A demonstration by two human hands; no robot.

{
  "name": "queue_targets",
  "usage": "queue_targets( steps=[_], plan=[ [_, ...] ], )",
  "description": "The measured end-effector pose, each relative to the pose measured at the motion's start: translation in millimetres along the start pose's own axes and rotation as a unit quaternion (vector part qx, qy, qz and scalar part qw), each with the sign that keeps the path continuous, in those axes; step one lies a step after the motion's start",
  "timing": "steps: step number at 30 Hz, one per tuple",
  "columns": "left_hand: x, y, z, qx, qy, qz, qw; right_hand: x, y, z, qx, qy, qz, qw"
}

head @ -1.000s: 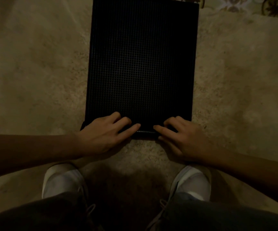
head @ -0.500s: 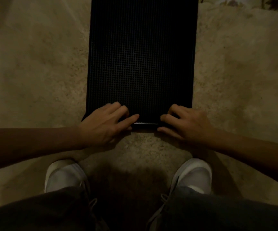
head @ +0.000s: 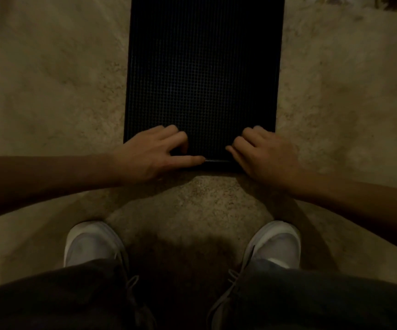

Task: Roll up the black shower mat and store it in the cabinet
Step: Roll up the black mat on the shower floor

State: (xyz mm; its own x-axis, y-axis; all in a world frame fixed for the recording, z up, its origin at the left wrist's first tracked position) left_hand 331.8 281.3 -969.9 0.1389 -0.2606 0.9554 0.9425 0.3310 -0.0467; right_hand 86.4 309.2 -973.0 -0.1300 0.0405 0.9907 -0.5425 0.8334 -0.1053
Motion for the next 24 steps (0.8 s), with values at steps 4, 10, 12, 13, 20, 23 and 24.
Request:
queue_targets(
  steps=[4, 10, 12, 13, 20, 23, 24],
  plan=[
    [0.5, 0.1, 2.3, -0.009, -0.021, 0.006, 1.000, -0.4, 0.5, 0.1, -0.036, 0.024, -0.007, 0.999],
    [-8.6, 0.3, 20.3, 0.065, -0.109, 0.044, 0.991, 0.9, -7.8, 6.7, -0.088, 0.020, -0.016, 0.996],
    [-14.8, 4.8, 25.5, 0.087, -0.124, 0.043, 0.988, 0.0, -7.8, 7.5, -0.101, 0.019, -0.010, 0.995],
    [-16.2, 5.9, 24.3, 0.082, -0.125, 0.047, 0.988, -0.4, -8.0, 7.9, -0.105, 0.015, -0.010, 0.994],
    [-12.1, -6.5, -6.0, 0.060, -0.056, 0.049, 0.995, 2.5, -17.0, 13.1, -0.141, 0.025, -0.030, 0.989],
    [-9.0, -7.8, -10.2, 0.063, -0.024, 0.050, 0.997, 12.1, -27.8, 8.1, -0.104, 0.011, -0.001, 0.995],
    [-6.9, -9.3, -12.3, 0.066, -0.008, 0.054, 0.996, 13.7, -30.7, 0.2, -0.085, -0.010, 0.015, 0.996]
  ],
)
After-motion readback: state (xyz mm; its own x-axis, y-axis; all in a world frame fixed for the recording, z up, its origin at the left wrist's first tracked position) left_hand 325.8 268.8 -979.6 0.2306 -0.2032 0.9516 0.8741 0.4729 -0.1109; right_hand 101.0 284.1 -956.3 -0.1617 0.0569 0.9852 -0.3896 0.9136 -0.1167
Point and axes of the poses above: each hand's wrist, its own y-axis away from the middle knuckle, its own x-axis out of the back of the hand, z = x × y, the point moved 3 cm from there along -y, towards the middle knuckle, and after that the axes turned 1 degree about y, right-handed, at the moved point
